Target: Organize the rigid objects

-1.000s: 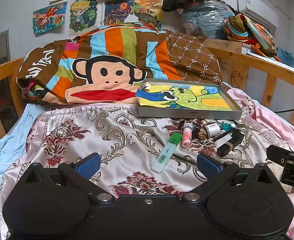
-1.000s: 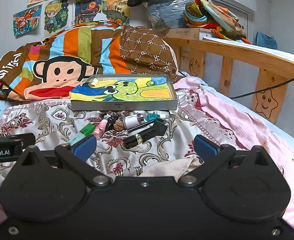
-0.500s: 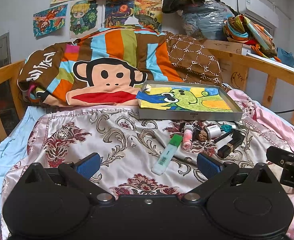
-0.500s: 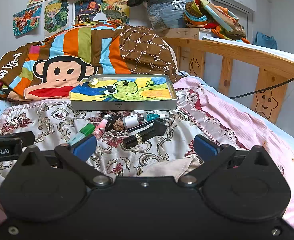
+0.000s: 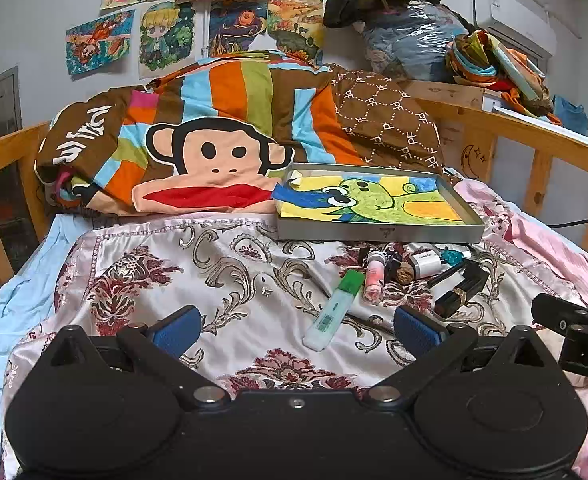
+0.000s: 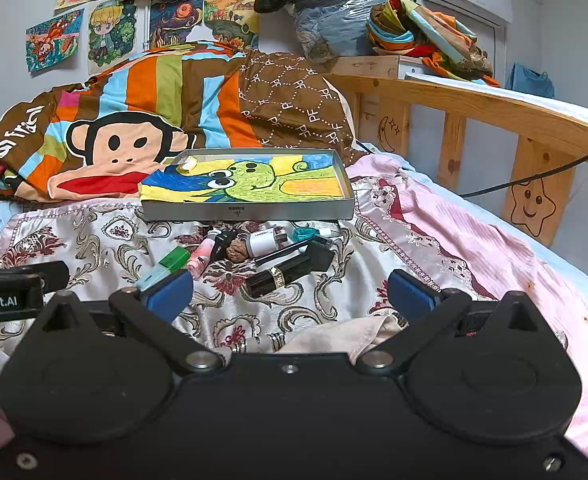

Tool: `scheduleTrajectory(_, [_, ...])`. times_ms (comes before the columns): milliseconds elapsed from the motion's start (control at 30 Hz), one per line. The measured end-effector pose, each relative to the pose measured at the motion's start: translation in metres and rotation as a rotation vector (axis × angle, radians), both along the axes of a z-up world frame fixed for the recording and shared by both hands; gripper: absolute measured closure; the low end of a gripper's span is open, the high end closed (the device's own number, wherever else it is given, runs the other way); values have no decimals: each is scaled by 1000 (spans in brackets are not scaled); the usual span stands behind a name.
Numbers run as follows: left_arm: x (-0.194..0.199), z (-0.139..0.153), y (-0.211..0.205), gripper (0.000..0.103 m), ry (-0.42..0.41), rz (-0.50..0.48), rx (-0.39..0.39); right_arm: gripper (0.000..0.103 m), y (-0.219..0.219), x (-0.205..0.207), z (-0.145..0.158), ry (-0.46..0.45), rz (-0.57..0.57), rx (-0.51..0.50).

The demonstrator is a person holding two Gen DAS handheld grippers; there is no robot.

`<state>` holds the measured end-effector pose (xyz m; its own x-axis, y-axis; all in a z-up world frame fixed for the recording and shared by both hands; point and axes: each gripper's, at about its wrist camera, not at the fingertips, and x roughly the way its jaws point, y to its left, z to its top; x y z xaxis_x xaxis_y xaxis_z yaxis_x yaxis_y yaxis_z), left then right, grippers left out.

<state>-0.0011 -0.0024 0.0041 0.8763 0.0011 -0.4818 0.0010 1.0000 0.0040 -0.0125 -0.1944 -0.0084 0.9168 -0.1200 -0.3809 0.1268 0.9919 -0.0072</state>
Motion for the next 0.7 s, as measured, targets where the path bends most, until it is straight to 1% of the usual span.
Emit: scheduleTrajectory(700, [-1, 1, -1, 1, -3, 0, 3, 0, 0, 1, 0, 1, -1, 0])
